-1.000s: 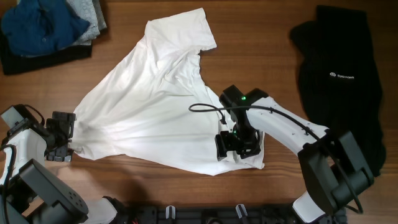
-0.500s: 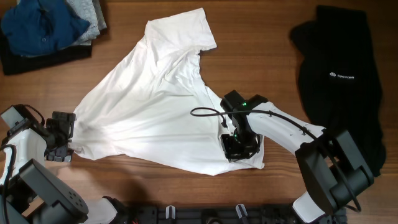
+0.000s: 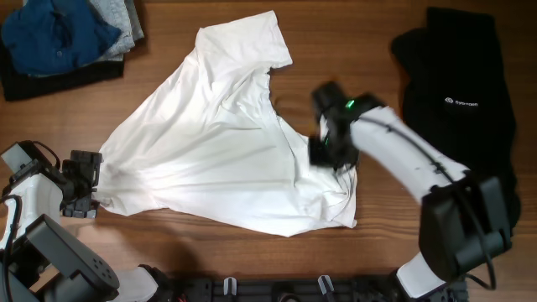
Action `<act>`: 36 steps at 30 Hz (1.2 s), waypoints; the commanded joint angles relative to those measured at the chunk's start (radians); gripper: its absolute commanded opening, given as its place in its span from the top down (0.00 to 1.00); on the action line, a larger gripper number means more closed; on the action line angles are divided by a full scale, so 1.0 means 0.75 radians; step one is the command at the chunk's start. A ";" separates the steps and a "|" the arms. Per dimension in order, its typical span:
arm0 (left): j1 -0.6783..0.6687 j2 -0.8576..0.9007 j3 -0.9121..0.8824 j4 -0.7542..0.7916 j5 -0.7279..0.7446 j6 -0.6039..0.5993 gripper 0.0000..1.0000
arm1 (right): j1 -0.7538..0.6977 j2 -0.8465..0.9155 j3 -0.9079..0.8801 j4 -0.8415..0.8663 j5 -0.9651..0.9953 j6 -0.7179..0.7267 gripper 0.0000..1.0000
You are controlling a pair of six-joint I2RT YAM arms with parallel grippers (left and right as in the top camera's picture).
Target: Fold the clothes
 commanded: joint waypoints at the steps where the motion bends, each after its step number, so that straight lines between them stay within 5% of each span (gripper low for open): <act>1: 0.008 -0.021 0.009 -0.002 0.003 0.021 0.00 | -0.178 0.013 0.228 0.071 0.077 -0.075 0.96; 7: 0.008 -0.021 0.009 -0.015 0.003 0.021 0.00 | -0.362 0.015 0.351 -0.001 -0.174 -0.163 0.96; 14: 0.008 -0.021 0.009 -0.005 0.003 0.021 0.00 | -0.207 0.017 0.081 -0.315 -0.417 -0.323 0.51; 20: 0.008 -0.021 0.009 -0.006 0.003 0.021 0.00 | -0.042 0.017 -0.141 -0.242 -0.460 -0.199 0.51; 28: 0.008 -0.021 0.009 -0.006 0.003 0.021 0.00 | 0.027 0.017 -0.281 -0.199 -0.499 -0.146 0.28; 36: 0.008 -0.021 0.009 -0.006 0.003 0.021 0.00 | 0.033 0.017 -0.428 0.023 -0.564 -0.112 0.30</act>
